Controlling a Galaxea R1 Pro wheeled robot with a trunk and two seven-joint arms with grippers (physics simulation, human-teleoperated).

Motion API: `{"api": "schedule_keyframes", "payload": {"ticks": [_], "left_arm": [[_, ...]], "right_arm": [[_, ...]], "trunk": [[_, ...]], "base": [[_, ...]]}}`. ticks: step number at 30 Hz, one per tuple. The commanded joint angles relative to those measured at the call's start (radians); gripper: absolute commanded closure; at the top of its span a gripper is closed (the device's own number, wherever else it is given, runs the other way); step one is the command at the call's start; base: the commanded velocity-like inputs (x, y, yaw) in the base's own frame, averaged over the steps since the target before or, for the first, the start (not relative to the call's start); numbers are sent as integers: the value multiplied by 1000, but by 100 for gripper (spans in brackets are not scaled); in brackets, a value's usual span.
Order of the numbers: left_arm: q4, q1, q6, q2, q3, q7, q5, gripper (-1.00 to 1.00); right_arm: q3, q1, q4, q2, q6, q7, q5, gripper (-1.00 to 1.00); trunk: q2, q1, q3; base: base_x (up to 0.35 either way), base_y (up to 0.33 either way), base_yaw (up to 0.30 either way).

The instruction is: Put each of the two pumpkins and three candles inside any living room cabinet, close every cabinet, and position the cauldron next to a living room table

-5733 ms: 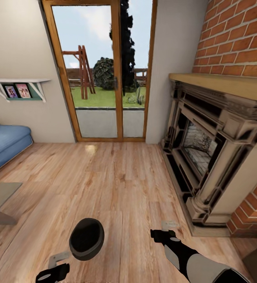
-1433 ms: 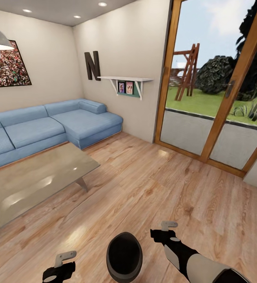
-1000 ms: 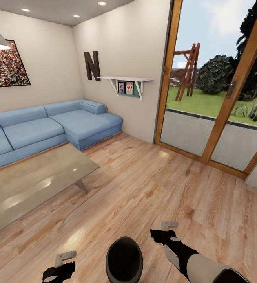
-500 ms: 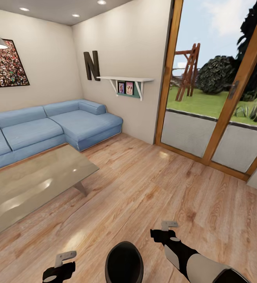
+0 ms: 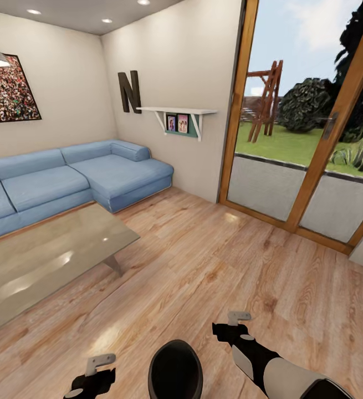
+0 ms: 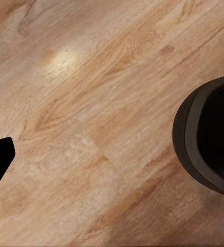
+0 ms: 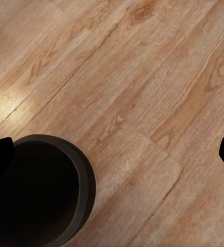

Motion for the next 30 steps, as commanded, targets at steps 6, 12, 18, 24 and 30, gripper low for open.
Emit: {"api": "schedule_keyframes", "payload": {"ticks": [6,12,18,24,30], "left_arm": [[-2,-1,6,3,-10,-40,7,-100],[-2,0,10,3,-10,-46,9,-100],[-7,-1,21,2,-8,-48,16,-100],[-112,-3,179,0,-7,-48,18,-100],[-391,-3,540,1,-1,-43,18,-100]], "right_arm": [[10,-1,1,2,-2,10,-9,-100],[10,-1,2,7,3,52,-9,-100],[11,-1,2,14,26,59,-9,-100],[12,-1,-2,16,91,53,-9,-100],[12,-1,-8,16,106,49,-9,-100]], "trunk": [[-43,23,-20],[-85,46,-39],[-127,69,-57],[-169,92,-76],[-211,115,-95]], "base": [[0,0,0],[0,0,0],[0,0,0],[0,0,0],[0,0,0]]}}
